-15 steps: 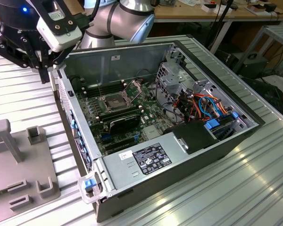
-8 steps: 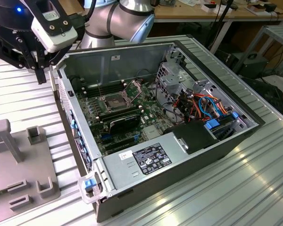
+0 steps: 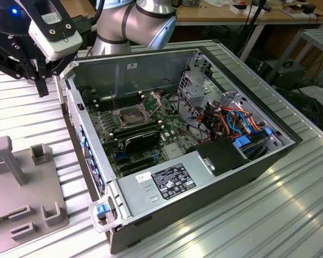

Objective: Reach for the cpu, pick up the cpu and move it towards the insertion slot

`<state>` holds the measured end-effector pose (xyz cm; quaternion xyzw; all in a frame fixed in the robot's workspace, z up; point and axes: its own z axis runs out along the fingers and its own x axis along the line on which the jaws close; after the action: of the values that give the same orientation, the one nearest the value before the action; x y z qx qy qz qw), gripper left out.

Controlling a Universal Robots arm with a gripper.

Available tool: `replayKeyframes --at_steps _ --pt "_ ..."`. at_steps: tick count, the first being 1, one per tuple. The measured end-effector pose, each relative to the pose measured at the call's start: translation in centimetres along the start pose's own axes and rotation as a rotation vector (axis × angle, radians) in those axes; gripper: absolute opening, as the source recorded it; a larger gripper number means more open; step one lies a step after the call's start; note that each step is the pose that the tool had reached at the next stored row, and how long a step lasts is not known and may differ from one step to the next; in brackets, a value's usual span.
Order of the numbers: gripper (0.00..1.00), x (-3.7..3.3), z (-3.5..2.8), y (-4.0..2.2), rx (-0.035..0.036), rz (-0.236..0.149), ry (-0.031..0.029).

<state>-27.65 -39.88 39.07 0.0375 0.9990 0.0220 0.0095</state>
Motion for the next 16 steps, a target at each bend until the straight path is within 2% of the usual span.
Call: replayKeyframes --at_steps 16 --pt "0.11 1.10 0.01 -0.08 0.0000 0.000 0.0005"
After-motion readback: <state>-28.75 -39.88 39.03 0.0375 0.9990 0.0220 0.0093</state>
